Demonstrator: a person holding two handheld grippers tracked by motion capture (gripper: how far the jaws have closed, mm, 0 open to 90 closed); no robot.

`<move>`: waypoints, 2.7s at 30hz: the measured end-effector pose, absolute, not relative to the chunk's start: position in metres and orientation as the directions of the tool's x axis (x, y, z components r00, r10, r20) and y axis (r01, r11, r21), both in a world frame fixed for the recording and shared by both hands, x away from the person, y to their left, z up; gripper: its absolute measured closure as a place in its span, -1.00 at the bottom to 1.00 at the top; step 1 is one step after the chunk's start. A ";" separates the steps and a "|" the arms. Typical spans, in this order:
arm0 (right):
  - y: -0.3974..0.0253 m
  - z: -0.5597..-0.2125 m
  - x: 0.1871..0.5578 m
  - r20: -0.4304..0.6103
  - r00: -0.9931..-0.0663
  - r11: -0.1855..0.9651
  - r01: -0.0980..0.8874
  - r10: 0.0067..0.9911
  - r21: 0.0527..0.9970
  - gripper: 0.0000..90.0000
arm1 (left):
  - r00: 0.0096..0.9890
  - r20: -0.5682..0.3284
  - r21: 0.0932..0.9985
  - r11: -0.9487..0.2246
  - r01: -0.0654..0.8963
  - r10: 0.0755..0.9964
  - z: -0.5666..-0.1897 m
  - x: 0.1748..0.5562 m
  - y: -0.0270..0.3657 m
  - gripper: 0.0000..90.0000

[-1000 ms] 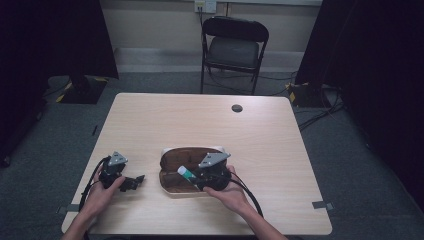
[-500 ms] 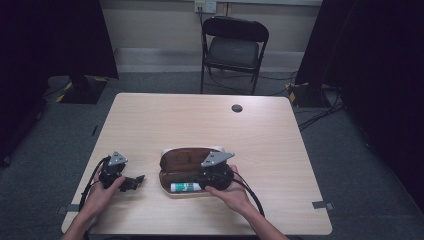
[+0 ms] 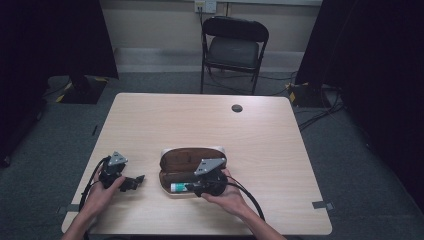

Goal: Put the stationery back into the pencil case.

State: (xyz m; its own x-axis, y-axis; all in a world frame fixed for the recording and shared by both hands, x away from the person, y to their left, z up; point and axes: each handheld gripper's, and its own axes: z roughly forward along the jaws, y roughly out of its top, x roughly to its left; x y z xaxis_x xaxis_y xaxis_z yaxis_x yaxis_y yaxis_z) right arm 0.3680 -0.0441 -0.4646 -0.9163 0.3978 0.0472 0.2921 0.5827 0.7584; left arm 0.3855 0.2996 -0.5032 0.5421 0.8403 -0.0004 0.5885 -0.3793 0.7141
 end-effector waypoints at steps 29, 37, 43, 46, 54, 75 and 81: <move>-0.035 -0.478 0.372 0.037 -0.936 0.651 0.272 0.350 0.708 0.46 | 0.542 -0.001 0.714 -0.379 0.589 0.840 -0.503 0.386 0.300 -1.00; -0.039 -0.460 0.364 0.033 -0.937 0.621 0.256 0.347 0.740 0.47 | 0.543 0.000 0.714 -0.380 0.588 0.840 -0.503 0.386 0.300 -1.00; -0.051 -0.444 0.366 0.023 -0.920 0.576 0.264 0.392 0.773 0.47 | 0.542 -0.001 0.714 -0.379 0.589 0.840 -0.503 0.386 0.300 -1.00; -0.060 -0.440 0.374 0.018 -0.898 0.553 0.287 0.440 0.783 0.47 | 0.542 -0.001 0.714 -0.379 0.589 0.840 -0.503 0.386 0.300 -1.00; -0.068 -0.443 0.382 -0.035 -0.832 0.524 0.315 0.553 0.791 0.35 | 0.542 -0.001 0.714 -0.379 0.588 0.840 -0.503 0.386 0.300 -1.00; -0.164 -0.436 0.345 0.070 -0.748 0.388 0.419 0.660 0.821 0.26 | 0.542 -0.001 0.714 -0.379 0.589 0.840 -0.503 0.386 0.300 -1.00; -0.188 -0.440 0.350 0.063 -0.699 0.360 0.442 0.713 0.821 0.17 | 0.542 -0.001 0.714 -0.379 0.589 0.840 -0.503 0.386 0.300 -1.00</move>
State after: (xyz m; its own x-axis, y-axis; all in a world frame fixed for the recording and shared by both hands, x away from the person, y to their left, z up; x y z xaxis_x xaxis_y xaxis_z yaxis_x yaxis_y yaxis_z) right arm 0.3496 -0.1877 -0.4397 -0.6985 0.7128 0.0631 0.4419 0.3604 0.8215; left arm 0.3855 0.2996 -0.5032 0.5421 0.8403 -0.0011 0.5886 -0.3787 0.7142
